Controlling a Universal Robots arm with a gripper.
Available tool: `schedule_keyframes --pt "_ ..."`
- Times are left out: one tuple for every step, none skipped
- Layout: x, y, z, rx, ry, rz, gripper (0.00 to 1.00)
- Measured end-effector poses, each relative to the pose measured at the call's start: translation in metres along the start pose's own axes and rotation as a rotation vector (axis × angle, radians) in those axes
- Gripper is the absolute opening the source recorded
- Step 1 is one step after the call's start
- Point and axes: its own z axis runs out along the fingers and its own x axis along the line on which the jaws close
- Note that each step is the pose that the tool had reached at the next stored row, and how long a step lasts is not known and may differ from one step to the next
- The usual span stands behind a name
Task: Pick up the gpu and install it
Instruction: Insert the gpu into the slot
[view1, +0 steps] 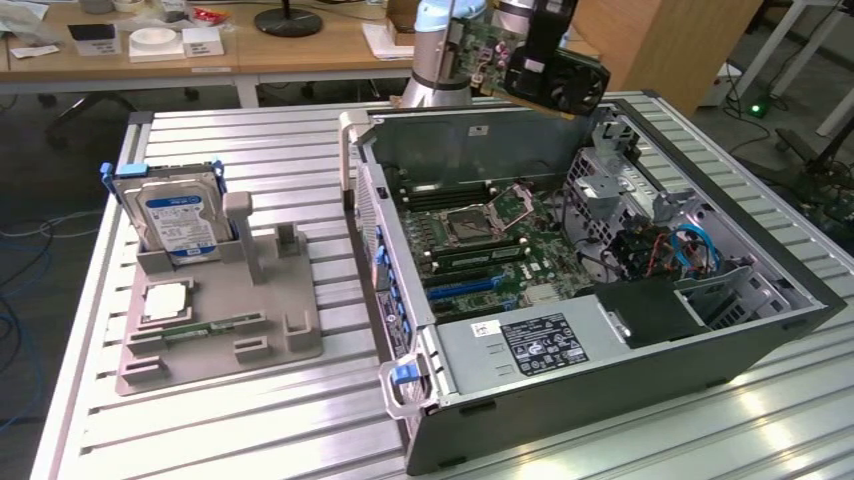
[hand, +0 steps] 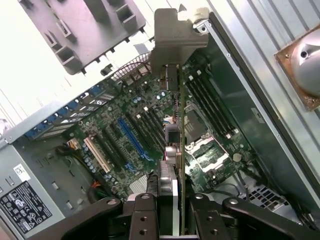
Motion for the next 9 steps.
schedule_keyframes --pt "0.0000 0.0000 0.0000 -0.0002 0.0002 -0.010 0.29" --pt "0.0000 0.0000 0.0000 -0.0003 0.0004 -0.017 0.29" --pt "0.0000 0.0000 0.0001 -0.0005 0.0006 -0.024 0.29" --pt "0.0000 0.0000 0.0001 -0.0006 0.0008 -0.030 0.29" --pt "0.0000 0.0000 0.0001 -0.0007 0.0010 -0.036 0.29" --pt "0.0000 0.0000 0.0001 -0.0008 0.0011 -0.042 0.29" --pt "0.0000 0.0000 0.0002 -0.0009 0.0012 -0.048 0.29" --pt "0.0000 0.0000 0.0002 -0.0011 0.0014 -0.055 0.29" --pt "0.0000 0.0000 0.0003 -0.0012 0.0015 -0.061 0.29"
